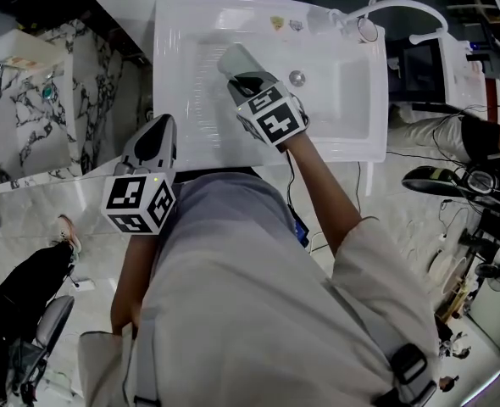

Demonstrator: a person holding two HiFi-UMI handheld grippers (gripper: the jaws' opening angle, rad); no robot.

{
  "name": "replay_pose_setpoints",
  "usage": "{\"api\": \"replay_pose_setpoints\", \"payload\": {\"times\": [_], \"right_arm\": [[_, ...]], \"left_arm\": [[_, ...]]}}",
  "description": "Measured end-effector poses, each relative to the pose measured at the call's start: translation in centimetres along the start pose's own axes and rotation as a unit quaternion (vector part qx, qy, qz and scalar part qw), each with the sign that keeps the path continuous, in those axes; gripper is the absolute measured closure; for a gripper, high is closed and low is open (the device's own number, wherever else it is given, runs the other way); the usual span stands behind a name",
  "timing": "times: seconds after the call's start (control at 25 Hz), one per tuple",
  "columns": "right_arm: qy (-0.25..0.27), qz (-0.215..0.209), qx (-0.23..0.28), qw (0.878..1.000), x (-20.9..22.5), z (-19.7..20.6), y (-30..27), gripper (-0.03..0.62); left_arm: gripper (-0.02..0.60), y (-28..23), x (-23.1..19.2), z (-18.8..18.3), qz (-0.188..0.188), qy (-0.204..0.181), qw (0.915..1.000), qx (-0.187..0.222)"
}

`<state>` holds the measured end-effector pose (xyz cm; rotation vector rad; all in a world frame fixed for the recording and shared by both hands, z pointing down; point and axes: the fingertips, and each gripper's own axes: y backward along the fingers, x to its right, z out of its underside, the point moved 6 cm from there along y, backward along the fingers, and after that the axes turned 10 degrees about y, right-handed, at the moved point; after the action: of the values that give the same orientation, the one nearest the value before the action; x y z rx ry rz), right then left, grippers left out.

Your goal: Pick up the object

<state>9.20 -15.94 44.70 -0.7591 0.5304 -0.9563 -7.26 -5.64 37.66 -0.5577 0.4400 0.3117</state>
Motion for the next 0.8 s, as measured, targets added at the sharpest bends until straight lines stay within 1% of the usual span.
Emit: {"api": "replay_pose_setpoints", "payload": {"times": [0.16, 0.44, 0.8], "right_arm": [[-0.021, -0.001, 0.010, 1.000, -0.1, 0.9, 0.8, 0.562], [-0.055, 0.011, 0.023, 0.998, 0.1, 2.3, 1.6, 0.562], [-0.089, 0.020, 0.063, 0.994, 0.3, 3.0, 4.3, 0.562]], "left_arm": [[0.575, -0.2, 0.4, 0.1, -0.003, -0.001, 1.0000, -0.001], [0.575, -0.5, 0.6, 0.2, -0.005, -0.001, 1.0000, -0.004], [0.575, -1.1, 0.6, 0.5, -0.005, 0.002, 0.9999, -0.013]]}}
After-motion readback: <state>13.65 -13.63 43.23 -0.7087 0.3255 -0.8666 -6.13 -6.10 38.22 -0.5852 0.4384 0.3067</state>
